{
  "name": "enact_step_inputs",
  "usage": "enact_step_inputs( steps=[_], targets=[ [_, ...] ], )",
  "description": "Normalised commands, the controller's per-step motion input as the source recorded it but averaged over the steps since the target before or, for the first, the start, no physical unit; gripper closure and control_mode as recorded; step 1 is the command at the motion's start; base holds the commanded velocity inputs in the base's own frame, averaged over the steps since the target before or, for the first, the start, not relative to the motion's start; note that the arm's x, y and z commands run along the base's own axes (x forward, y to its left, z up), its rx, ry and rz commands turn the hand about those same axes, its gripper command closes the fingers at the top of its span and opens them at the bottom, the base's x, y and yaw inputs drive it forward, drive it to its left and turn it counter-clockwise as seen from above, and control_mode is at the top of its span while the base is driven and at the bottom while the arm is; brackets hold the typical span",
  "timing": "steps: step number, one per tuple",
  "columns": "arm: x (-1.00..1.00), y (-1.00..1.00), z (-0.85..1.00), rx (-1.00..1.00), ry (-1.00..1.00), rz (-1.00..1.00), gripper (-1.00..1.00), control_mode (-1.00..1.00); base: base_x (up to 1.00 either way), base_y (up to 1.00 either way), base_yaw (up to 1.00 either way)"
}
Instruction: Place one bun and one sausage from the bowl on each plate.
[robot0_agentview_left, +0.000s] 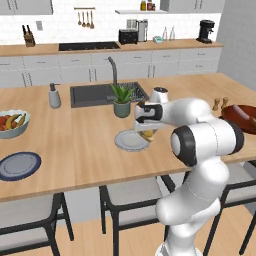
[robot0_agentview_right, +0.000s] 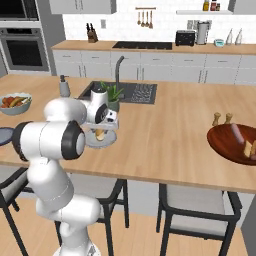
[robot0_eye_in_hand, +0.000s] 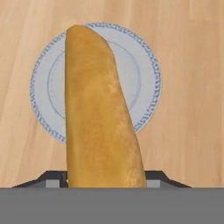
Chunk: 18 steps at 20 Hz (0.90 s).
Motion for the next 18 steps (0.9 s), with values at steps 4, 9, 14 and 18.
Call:
enact_step_inputs(
  steps=[4,9,14,18],
  targets=[
    [-0.01,0.00,-0.53,0.00,0.00,0.03,1.00,-1.00,0.00,0.00,0.00],
    [0.48,0.03,-0.16,0.12,-0.09,0.10,1.00,-1.00,0.00,0.00,0.00],
    [0.55,0.00,-0.40,0.03,-0.03,0.03,1.00,-1.00,0.00,0.00,0.00],
    [0.00,0.08,-0.08,-0.01,-0.04,0.00,1.00,-1.00,0.00,0.00,0.00]
  ],
)
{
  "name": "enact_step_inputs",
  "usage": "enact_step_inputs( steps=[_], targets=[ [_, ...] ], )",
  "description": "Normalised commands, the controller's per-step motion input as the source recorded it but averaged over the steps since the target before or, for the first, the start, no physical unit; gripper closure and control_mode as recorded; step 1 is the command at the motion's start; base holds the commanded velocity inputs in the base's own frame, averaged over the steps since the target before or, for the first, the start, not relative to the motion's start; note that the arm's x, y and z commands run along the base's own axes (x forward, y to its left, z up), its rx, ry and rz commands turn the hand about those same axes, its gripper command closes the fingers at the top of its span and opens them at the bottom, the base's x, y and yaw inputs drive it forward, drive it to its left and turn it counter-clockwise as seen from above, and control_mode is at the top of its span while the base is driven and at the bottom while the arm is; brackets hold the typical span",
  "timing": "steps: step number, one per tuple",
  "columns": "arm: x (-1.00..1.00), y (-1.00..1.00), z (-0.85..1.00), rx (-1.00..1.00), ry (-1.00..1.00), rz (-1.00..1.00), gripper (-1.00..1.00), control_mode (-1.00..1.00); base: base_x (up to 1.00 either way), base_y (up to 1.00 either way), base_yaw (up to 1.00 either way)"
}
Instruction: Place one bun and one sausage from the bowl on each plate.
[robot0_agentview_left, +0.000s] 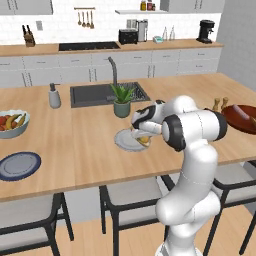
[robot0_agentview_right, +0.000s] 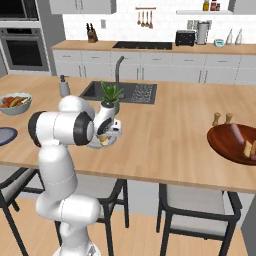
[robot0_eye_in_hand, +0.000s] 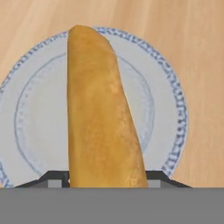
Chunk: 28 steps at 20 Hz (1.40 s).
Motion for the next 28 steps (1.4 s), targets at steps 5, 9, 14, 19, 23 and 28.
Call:
enact_step_inputs(
  steps=[5,9,14,19,23,28],
  targets=[
    [-0.17,0.13,0.25,-0.01,-0.06,0.00,-1.00,-1.00,0.00,0.00,0.00],
    [-0.04,0.49,0.12,-0.24,0.09,-0.04,-1.00,-1.00,0.00,0.00,0.00],
    [0.00,0.09,0.84,-0.03,-0.06,0.00,-1.00,-1.00,0.00,0.00,0.00],
    [-0.46,-0.57,0.90,0.17,-0.07,0.00,-1.00,-1.00,0.00,0.00,0.00],
    [-0.88,-1.00,0.25,0.29,0.03,-0.01,-1.00,-1.00,0.00,0.00,0.00],
    [-0.95,-0.95,0.38,0.00,0.06,-0.04,-1.00,-1.00,0.00,0.00,0.00]
  ],
)
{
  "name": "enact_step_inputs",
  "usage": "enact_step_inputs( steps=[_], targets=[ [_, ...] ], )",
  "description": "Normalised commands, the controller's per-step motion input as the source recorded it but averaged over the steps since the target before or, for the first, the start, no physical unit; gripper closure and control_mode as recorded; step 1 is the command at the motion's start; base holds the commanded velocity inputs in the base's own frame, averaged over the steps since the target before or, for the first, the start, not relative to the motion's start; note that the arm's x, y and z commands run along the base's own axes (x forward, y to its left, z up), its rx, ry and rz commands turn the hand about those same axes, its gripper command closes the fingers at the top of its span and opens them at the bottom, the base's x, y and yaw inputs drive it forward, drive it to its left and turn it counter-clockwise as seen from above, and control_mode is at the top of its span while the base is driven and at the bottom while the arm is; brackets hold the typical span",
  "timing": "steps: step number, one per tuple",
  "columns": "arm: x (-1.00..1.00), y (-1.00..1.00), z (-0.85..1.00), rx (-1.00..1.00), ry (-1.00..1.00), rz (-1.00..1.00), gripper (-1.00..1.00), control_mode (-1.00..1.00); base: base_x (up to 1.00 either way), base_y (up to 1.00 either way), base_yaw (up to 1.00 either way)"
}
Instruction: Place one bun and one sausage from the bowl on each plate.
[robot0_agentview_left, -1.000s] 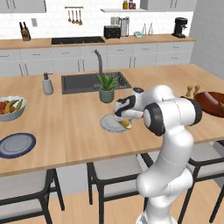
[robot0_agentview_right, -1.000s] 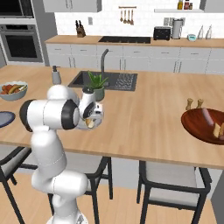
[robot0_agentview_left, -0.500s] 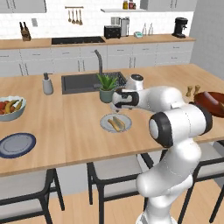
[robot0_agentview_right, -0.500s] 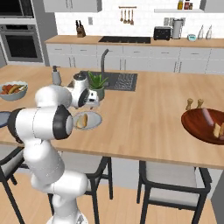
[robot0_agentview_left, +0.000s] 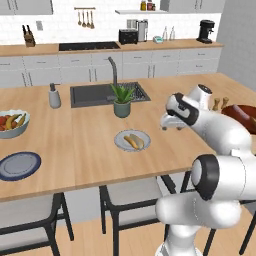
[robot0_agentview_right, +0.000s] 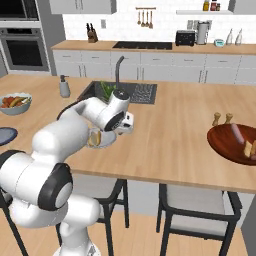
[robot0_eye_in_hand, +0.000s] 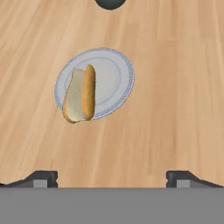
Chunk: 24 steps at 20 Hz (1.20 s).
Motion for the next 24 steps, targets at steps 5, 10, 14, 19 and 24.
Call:
enact_step_inputs(
  steps=[5,10,14,19,24],
  targets=[
    [-0.03,0.06,0.12,-0.31,0.13,-0.01,-1.00,-1.00,0.00,0.00,0.00],
    [-0.01,0.00,0.00,-0.07,0.00,0.00,-1.00,1.00,0.00,-0.16,0.00],
    [0.00,0.00,0.00,0.00,0.00,0.00,-1.00,1.00,0.09,-0.94,-0.12],
    [0.00,0.00,0.00,0.00,0.00,0.00,-1.00,1.00,0.25,-1.00,-0.12],
    [0.00,0.00,0.00,0.00,0.00,0.00,-1.00,1.00,0.36,-0.96,-0.07]
  ],
)
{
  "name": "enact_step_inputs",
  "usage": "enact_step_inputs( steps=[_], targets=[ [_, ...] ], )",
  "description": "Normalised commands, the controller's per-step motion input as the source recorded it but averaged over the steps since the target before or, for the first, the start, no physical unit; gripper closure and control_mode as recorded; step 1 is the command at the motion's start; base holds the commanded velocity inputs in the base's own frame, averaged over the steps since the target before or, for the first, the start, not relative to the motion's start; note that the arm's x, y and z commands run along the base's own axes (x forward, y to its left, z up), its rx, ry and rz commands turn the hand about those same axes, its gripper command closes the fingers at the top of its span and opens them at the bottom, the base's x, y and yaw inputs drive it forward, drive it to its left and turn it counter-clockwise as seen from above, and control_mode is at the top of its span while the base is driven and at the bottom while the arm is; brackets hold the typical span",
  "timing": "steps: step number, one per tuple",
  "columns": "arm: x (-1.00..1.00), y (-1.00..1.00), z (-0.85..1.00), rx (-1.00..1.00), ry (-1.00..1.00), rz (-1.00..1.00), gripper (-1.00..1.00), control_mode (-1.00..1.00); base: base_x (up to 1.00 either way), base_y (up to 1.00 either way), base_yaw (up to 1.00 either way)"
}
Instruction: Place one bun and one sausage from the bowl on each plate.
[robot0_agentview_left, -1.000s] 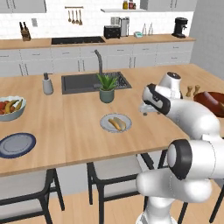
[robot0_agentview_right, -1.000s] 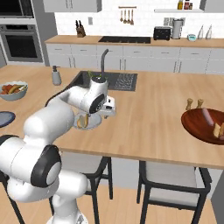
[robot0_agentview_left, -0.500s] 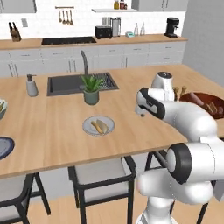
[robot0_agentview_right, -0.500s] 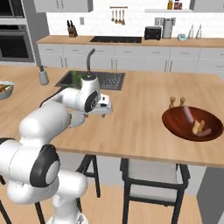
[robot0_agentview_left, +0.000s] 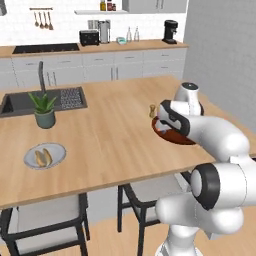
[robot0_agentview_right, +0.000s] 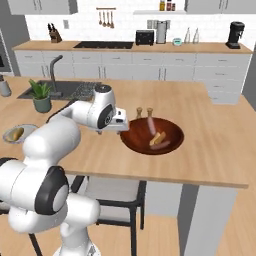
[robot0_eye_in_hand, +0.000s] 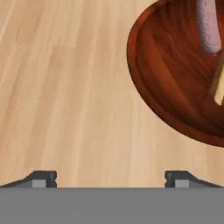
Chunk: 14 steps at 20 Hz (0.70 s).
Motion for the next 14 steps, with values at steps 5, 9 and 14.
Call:
enact_step_inputs(
  steps=[5,9,14],
  targets=[
    [0.12,-0.19,0.02,0.01,0.02,-0.03,-1.00,-1.00,0.21,-0.47,-0.03],
    [0.39,-0.34,0.14,0.00,0.00,-0.03,-1.00,-1.00,0.00,0.00,0.00],
    [0.74,0.00,-0.01,0.00,0.00,-0.02,-1.00,-1.00,0.00,0.00,0.00]
  ],
)
